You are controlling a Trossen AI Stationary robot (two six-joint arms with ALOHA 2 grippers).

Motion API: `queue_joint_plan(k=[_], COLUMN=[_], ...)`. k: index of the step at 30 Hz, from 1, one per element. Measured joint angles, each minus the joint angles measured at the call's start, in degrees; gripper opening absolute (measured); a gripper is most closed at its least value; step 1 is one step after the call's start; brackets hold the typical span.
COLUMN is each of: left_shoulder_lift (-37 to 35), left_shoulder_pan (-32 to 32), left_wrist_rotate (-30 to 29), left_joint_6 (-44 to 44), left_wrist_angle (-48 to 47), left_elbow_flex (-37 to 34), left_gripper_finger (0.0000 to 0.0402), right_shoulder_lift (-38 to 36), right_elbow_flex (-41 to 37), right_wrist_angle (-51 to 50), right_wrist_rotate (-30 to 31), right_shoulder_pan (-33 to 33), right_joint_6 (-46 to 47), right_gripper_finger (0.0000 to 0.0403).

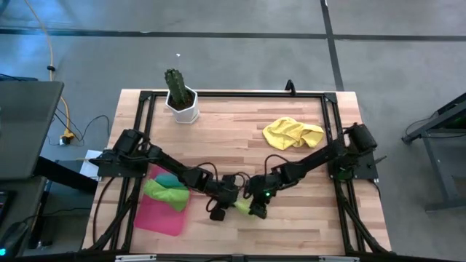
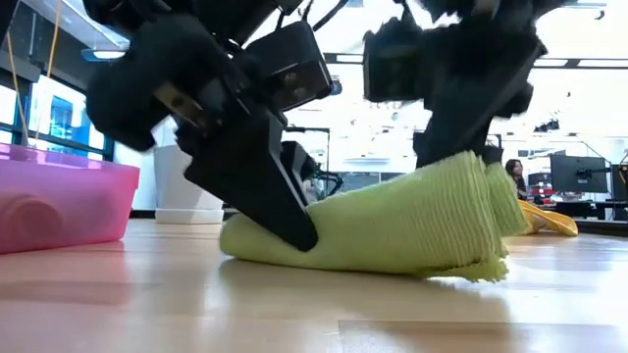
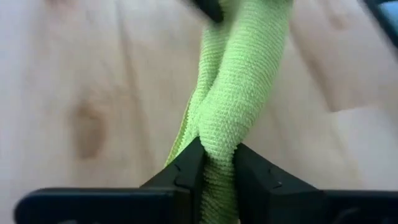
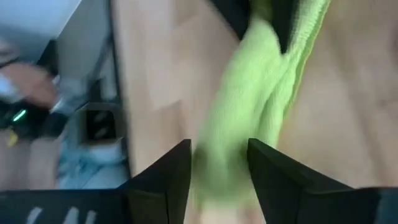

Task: Roll microfiber towels into tight, uniform cylinder then place into a basket
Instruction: Put the rolled light green towel into the red bin

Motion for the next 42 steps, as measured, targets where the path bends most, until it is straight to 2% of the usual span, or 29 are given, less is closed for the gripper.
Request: queue_joint_plan(k=[4, 9, 13, 19, 24, 28, 32, 38, 42], left_shoulder_lift=[-0.2, -3.5, -9.1, -21.2, -31.9, -37.7, -40.9, -42.0, -41.5], left_shoulder_pan=[0.0, -0.2, 0.1, 0.2, -2.3, -7.1, -14.1, -25.5, -32.7], left_wrist_rotate=[3.0, 3.6, 3.6, -2.8, -7.5, -13.4, -15.3, -15.6, -17.2], left_joint_6=[-5.5, -7.4, -7.4, -7.4, -8.3, -14.3, -23.2, -38.3, -49.0], left_wrist_angle=[0.0, -2.2, -6.5, -18.7, -31.0, -43.2, -54.0, -59.6, -64.9], left_elbow_flex=[-0.1, -0.6, -0.9, -0.8, -0.6, -0.6, -0.6, -0.5, -0.5], left_gripper_finger=[0.0033, 0.0021, 0.0022, 0.0021, 0.0021, 0.0021, 0.0021, 0.0021, 0.0021], right_shoulder_lift=[-7.0, -15.3, -21.0, -26.3, -29.3, -30.4, -30.7, -31.0, -31.3], right_elbow_flex=[0.0, 0.0, 0.0, 0.0, -0.1, -0.1, -0.1, -0.1, -0.1], right_wrist_angle=[-7.7, -19.9, -27.8, -38.7, -51.0, -56.8, -60.6, -67.5, -68.0], right_wrist_rotate=[-0.1, 9.5, 17.3, 28.0, 36.2, 43.8, 46.5, 48.5, 49.9], right_shoulder_pan=[0.3, 2.3, 4.7, 8.2, 11.7, 15.3, 18.4, 21.7, 23.2], right_joint_6=[-4.2, -8.2, -8.4, -9.0, -2.1, 4.4, 9.3, 17.0, 20.1], right_gripper_finger=[0.0153, 0.0154, 0.0154, 0.0154, 0.0154, 0.0154, 0.0154, 0.0154, 0.0154])
